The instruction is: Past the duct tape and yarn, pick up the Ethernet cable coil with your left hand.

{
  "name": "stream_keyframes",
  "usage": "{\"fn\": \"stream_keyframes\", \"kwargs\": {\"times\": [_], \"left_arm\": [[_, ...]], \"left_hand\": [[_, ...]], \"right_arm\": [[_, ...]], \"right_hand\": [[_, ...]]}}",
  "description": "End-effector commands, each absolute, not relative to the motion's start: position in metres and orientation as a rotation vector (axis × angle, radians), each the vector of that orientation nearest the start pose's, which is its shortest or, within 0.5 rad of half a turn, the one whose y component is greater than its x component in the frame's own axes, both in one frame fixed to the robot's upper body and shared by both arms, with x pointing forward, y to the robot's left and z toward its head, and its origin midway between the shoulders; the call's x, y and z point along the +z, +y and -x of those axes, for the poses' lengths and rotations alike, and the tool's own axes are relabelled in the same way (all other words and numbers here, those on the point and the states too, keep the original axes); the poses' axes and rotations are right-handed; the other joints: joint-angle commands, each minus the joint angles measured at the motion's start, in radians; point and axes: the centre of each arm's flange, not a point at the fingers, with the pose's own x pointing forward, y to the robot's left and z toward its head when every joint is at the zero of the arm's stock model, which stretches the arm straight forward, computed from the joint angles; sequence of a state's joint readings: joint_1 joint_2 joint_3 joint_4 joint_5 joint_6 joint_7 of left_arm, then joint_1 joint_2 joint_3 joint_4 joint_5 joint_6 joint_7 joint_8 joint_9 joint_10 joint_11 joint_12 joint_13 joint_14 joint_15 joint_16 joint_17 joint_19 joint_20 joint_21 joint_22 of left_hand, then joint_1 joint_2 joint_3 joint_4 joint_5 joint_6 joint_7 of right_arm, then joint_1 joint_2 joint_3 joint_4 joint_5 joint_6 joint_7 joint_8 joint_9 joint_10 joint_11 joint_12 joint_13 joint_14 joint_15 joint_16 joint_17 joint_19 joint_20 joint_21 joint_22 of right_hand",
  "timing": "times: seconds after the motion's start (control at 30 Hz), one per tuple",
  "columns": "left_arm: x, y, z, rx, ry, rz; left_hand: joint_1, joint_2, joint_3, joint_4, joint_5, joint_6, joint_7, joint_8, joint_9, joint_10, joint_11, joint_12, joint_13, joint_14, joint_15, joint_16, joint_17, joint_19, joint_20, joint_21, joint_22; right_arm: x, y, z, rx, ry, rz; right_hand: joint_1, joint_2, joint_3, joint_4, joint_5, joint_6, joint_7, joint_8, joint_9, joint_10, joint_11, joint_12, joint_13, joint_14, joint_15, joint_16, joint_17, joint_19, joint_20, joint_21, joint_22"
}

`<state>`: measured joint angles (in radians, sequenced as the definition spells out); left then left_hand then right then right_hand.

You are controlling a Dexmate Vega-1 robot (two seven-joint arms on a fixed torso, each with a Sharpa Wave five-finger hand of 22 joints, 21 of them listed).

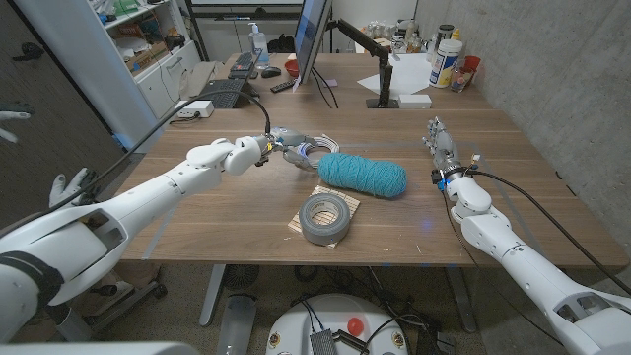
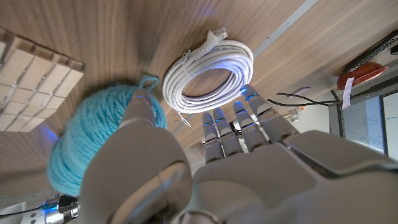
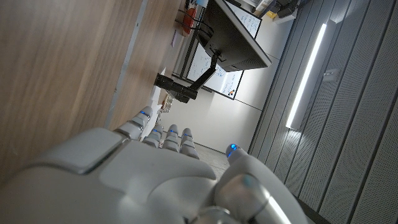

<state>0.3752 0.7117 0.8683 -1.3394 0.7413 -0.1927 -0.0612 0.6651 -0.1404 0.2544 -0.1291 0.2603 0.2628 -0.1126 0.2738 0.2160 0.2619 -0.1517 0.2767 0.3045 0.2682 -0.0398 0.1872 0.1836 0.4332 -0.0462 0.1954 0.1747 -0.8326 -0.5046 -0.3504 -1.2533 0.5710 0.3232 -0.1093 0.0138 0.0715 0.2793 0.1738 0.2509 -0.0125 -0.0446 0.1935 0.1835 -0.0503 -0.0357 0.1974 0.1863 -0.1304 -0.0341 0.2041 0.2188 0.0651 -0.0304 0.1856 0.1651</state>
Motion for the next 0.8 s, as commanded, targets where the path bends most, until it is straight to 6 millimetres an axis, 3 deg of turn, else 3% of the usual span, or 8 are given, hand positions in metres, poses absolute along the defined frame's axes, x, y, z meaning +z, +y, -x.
{"fn": "stream_keyframes", "kwargs": {"times": [0.03,0.8], "left_arm": [[0.0564,0.1879,-0.6724,-0.199,-0.735,-1.801],[0.0562,0.1805,-0.6796,-0.208,-0.728,-1.819]], "left_hand": [[0.002,0.013,-0.001,0.001,0.005,0.012,0.0,0.006,0.003,0.001,-0.001,-0.006,0.002,0.0,-0.101,0.003,0.003,0.0,-0.001,-0.002,0.002],[0.008,0.015,-0.006,-0.001,0.008,0.017,0.0,0.008,0.003,0.005,0.0,-0.005,0.004,0.005,-0.101,0.004,0.003,0.005,-0.003,0.0,0.002]], "right_arm": [[-0.0279,-0.3199,-0.6569,0.031,-0.608,-0.018],[-0.0279,-0.3198,-0.657,0.036,-0.607,-0.022]], "right_hand": [[-0.002,0.08,0.006,0.0,-0.005,0.002,-0.004,0.0,0.005,0.0,0.0,-0.002,0.003,-0.001,-0.041,0.007,0.001,-0.002,0.003,0.002,0.003],[-0.002,0.08,0.007,-0.001,-0.005,0.0,-0.004,0.0,0.005,-0.004,0.004,-0.003,0.003,-0.005,-0.038,0.006,0.001,-0.001,0.003,0.002,0.003]]}}
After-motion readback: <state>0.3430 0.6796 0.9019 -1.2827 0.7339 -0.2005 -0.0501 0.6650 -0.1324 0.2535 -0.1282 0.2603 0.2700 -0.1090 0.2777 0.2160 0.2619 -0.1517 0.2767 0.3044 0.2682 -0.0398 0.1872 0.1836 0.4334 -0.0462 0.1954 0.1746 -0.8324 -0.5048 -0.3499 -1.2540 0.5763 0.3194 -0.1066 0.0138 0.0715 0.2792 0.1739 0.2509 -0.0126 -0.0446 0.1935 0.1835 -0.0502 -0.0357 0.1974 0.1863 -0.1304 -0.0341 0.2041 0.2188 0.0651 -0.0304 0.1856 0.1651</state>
